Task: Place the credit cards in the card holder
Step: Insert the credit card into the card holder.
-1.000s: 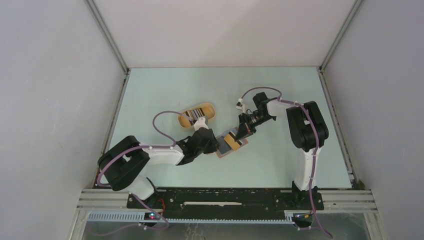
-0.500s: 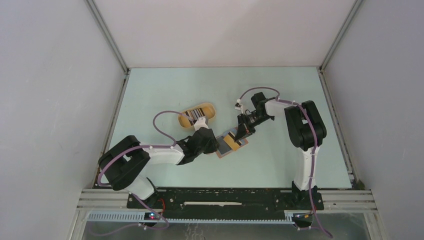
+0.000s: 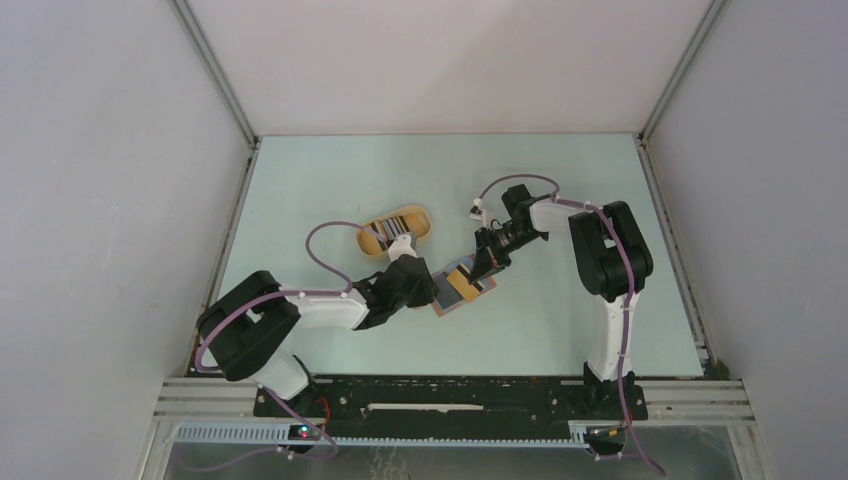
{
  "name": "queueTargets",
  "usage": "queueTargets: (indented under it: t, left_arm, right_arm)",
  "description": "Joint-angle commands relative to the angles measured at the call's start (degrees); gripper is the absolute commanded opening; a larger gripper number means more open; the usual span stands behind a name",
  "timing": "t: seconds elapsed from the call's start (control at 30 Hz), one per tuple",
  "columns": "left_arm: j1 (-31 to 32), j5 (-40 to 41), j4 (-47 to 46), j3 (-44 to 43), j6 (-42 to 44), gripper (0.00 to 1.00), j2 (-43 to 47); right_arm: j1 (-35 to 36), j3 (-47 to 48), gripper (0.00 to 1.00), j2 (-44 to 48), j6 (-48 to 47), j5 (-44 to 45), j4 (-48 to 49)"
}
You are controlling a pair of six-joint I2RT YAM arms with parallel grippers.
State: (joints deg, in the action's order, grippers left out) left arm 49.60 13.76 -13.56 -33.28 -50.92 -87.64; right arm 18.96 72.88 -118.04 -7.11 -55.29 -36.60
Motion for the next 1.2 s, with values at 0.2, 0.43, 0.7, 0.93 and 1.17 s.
queueTargets:
  t: [0.2,0.43,0.7,0.93,1.17]
  left_arm:
    - [0.3,1.4,0.2,-2.0,1.8,0.33,-0.1]
    - [0.4,1.4,0.1,-2.1,2.0,0.33,-0.3]
    - [0.5,1.4,0.2,-2.1,2.0,0.33,-0.3]
    - [0.5,1.5,0.2,-2.2,2.1,0.33,-0.4]
    - [0.6,1.4,0.1,-2.2,2.2,0.33,-0.3]
  right_arm:
    - [0.4,1.7,0.00,0.7,2.0,3.8,1.6]
    - [0.5,1.1,0.00,1.4,3.3,4.6,2.9]
    - [1.2,1.2,0.00,1.1,4.1,6.0,3.5]
    - [1.0,0.9,0.00,1.4,4.8,6.6,4.2]
    - [1.6,0.9,0.00,0.8,4.7,6.6,4.1]
